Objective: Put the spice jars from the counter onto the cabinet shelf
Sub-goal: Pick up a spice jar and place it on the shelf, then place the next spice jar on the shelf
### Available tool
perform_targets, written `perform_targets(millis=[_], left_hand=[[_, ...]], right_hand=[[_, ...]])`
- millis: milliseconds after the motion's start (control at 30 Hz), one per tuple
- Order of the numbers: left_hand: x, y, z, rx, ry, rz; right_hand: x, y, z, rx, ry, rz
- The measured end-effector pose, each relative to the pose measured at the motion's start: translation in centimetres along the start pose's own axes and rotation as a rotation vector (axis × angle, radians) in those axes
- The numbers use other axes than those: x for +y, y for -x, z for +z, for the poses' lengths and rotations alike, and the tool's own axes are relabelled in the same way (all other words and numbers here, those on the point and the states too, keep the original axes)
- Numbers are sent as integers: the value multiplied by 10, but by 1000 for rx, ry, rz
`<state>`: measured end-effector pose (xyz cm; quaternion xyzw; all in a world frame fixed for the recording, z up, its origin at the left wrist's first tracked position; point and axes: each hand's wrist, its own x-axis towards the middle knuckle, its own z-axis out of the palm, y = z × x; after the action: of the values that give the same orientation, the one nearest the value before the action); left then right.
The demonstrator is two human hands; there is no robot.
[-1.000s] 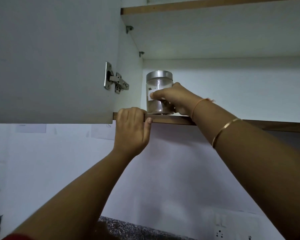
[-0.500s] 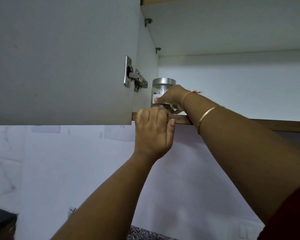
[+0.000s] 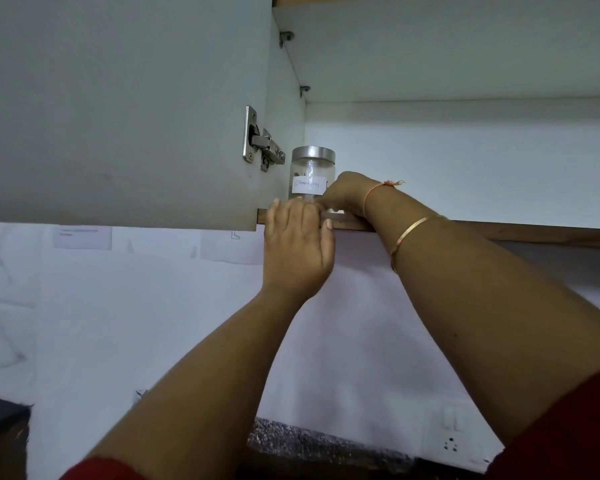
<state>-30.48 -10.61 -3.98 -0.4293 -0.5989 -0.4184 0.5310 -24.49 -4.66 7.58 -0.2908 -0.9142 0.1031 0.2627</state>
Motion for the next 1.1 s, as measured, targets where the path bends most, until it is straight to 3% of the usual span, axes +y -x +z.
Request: perform_targets(millis=[167, 267, 367, 433, 533, 667, 900, 967, 1100], left_hand=[[10, 9, -17, -156, 84, -92], [18, 28, -31, -250, 67, -91], [23, 69, -46, -272, 65, -119], [30, 110, -53, -318, 95, -196], [37, 179, -59, -520, 90, -343], [30, 272, -73, -796, 43, -491], [33, 375, -87, -1129, 88, -718], [34, 388, -86, -1182, 104, -744], [34, 398, -86, -1159, 127, -770]], right_hand=[[12, 42, 22, 493, 96, -124], [27, 75, 50, 637, 200, -260], [51, 114, 93, 696, 111, -224], [70, 147, 131, 646, -43, -143], [105, 192, 186, 383, -148, 27], [151, 250, 242, -2, -130, 205], [204, 305, 305, -377, -84, 293], [213, 313, 318, -439, -43, 318], [225, 327, 336, -389, -3, 377]])
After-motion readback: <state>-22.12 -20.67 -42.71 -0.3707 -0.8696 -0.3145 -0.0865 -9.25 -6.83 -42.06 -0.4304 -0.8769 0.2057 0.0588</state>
